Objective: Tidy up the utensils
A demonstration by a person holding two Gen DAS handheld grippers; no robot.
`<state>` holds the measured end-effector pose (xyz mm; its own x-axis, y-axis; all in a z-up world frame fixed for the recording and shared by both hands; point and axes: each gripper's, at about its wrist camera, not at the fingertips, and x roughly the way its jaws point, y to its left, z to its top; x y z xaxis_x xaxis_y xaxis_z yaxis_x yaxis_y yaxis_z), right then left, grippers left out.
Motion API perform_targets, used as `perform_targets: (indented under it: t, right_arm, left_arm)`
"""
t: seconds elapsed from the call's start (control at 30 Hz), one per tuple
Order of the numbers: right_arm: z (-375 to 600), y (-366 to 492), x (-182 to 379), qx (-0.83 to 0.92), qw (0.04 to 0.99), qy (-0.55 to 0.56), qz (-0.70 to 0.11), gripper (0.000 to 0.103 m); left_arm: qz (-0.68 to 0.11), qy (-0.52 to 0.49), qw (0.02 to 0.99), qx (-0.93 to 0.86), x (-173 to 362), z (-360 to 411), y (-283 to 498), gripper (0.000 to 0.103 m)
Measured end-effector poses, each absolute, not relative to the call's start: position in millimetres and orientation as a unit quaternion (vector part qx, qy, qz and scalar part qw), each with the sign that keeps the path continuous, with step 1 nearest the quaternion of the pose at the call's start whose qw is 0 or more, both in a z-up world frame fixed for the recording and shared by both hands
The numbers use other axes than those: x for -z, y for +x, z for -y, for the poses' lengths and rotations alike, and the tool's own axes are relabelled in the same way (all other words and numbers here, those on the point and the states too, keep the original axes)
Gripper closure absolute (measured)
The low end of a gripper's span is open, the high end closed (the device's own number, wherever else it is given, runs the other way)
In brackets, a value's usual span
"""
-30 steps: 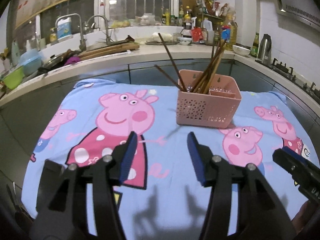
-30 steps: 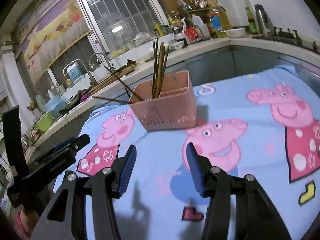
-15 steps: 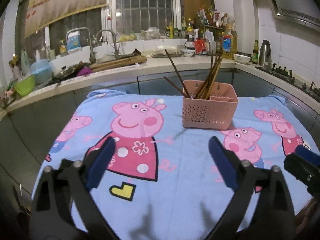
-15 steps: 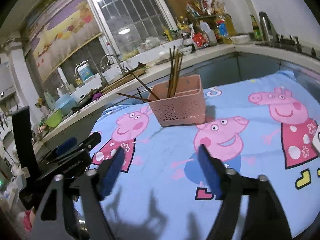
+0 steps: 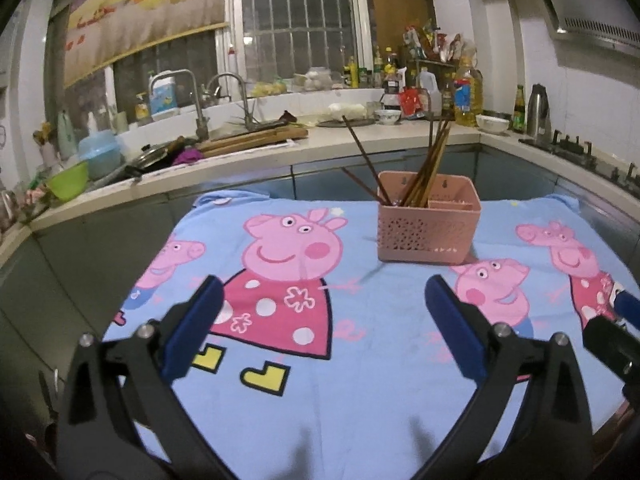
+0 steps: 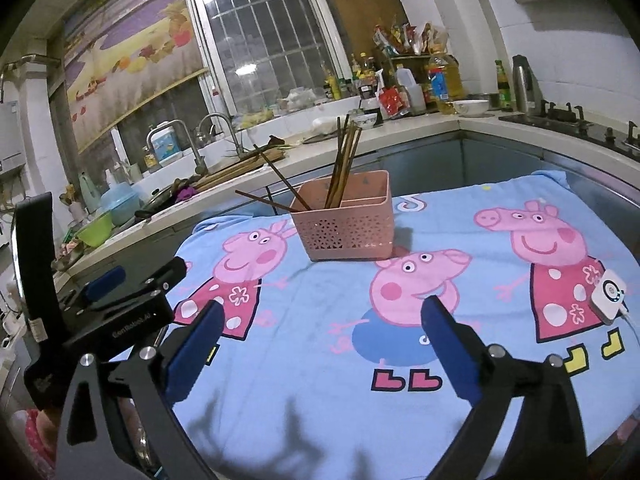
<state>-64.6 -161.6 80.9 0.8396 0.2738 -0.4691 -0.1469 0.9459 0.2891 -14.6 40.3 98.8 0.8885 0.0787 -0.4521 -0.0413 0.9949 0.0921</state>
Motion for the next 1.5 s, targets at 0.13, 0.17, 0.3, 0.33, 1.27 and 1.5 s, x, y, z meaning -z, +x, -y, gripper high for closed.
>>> perform_targets:
  t: [0.13,0.17,0.3,0.33,1.27,1.5]
  right_arm:
    - [165,-62,-78,-0.104,0.951,0.125,-0.263,0.037]
    - [166,-60,-77,-0.104,0.950,0.128,-0.265,0.037]
    - [170,-54,-74,-0.103,0.948,0.136,-0.269,0.037]
    - [170,-54,-73,-0.103,0.948,0.137,-0.269,0.037]
    - [173,-23,-73,-0.124,0.942,0.140,-0.279,0.037]
    - [172,-22,-75,-0.126,0.943,0.138,-0.276,0.037]
  left_arm:
    - [-0.245,0.057,0.967,-0.038,-93,-34,-13,0.007]
    - [-0.248,0.059,0.966,-0.039,-92,-33,-12,0.007]
    - [-0.263,0.064,0.962,-0.041,-87,-31,-7,0.007]
    - [-0.267,0.065,0.961,-0.042,-85,-30,-5,0.007]
    - [-0.296,0.061,0.951,-0.061,-82,-30,17,0.007]
    - [-0.294,0.057,0.952,-0.066,-84,-32,15,0.007]
